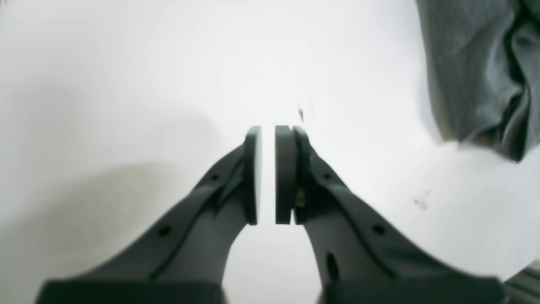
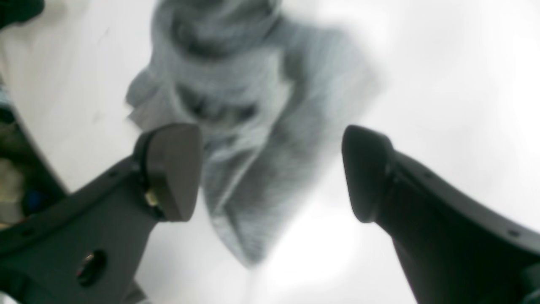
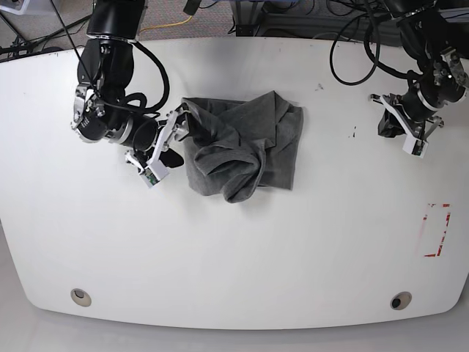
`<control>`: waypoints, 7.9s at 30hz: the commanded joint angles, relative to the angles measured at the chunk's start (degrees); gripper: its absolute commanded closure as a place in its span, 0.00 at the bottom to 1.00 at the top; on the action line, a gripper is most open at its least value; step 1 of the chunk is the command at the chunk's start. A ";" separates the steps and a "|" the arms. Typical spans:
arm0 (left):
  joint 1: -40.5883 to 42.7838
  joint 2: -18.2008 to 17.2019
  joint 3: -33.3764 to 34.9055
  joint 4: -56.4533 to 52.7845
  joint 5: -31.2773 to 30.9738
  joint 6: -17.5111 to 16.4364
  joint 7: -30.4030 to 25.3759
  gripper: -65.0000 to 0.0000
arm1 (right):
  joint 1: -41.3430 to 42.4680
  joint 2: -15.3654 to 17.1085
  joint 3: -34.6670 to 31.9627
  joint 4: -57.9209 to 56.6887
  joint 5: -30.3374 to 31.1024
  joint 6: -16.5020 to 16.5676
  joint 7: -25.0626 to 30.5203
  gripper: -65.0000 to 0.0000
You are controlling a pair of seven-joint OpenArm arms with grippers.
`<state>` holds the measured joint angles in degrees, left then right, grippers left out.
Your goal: Fold the T-shirt properly
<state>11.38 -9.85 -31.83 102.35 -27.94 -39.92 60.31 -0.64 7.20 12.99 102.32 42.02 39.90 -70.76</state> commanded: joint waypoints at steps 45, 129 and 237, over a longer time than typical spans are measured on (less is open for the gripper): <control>-4.39 -4.53 26.08 4.95 -0.58 -0.08 -1.72 0.95 | 8.78 -1.44 -0.11 -3.20 1.10 0.10 1.62 0.39; -10.81 5.49 34.34 -2.26 16.12 19.75 -8.58 0.48 | 1.66 -1.71 -18.93 -10.67 -17.71 0.10 19.73 0.83; 55.57 14.02 23.09 3.28 32.65 32.05 -55.70 0.31 | -56.28 -1.18 11.14 -5.93 -33.98 0.10 70.54 0.83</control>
<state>66.17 4.38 -8.73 107.37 4.86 -8.12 3.75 -54.87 5.67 23.90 96.95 7.62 39.66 -1.37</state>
